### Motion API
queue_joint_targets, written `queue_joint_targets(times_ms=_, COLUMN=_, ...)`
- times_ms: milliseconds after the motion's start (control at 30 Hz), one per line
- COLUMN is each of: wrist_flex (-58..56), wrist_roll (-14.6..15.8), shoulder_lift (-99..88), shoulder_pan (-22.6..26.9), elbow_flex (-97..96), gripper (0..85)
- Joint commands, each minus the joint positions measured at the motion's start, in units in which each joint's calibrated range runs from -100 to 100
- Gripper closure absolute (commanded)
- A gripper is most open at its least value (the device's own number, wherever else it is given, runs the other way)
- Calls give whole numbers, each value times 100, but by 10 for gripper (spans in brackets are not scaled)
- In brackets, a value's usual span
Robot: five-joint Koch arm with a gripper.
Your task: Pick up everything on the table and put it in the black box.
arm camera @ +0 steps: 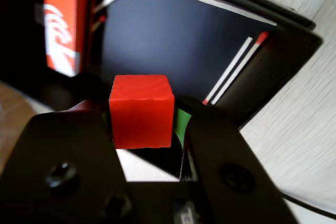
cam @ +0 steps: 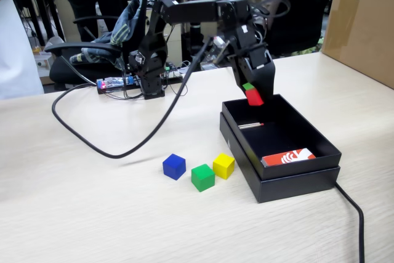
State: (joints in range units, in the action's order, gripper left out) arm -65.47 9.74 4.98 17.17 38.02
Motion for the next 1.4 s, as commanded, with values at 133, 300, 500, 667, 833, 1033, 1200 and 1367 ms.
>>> queue_joint_targets(times_ms=133, wrist_flex=-343, wrist_roll=54, shoulder_lift=1343, shoulder_pan=147, elbow_flex=1311, gripper=725)
queue_joint_targets(times_ms=300, wrist_flex=-654, wrist_roll=122, shoulder_lift=1940, shoulder_pan=225, elbow_flex=1366, gripper=572)
queue_joint_targets(times_ms=500, wrist_flex=-836, wrist_roll=132, shoulder_lift=838, shoulder_pan=195, elbow_flex=1012, gripper=459)
queue_joint_targets(times_ms=667, wrist_flex=-844, wrist_roll=-88, shoulder_lift=-1824, shoulder_pan=-166, elbow_flex=323, gripper=460)
queue_joint_targets(times_ms=833, wrist_flex=-844, wrist_roll=-757, shoulder_lift=-3304, shoulder_pan=-806, elbow_flex=-629, gripper=424)
queue_joint_targets(times_ms=1033, wrist_flex=-827, wrist_roll=-1309, shoulder_lift=-2925, shoulder_pan=-1514, elbow_flex=-1064, gripper=388)
queue_joint_targets(times_ms=1200, wrist_flex=-767, wrist_roll=-1421, shoulder_lift=-1296, shoulder_pan=-1871, elbow_flex=-1073, gripper=370)
queue_joint_targets(times_ms=1367, wrist_flex=-758, wrist_roll=-1368, shoulder_lift=-194, shoulder_pan=-1929, elbow_flex=-774, gripper=367)
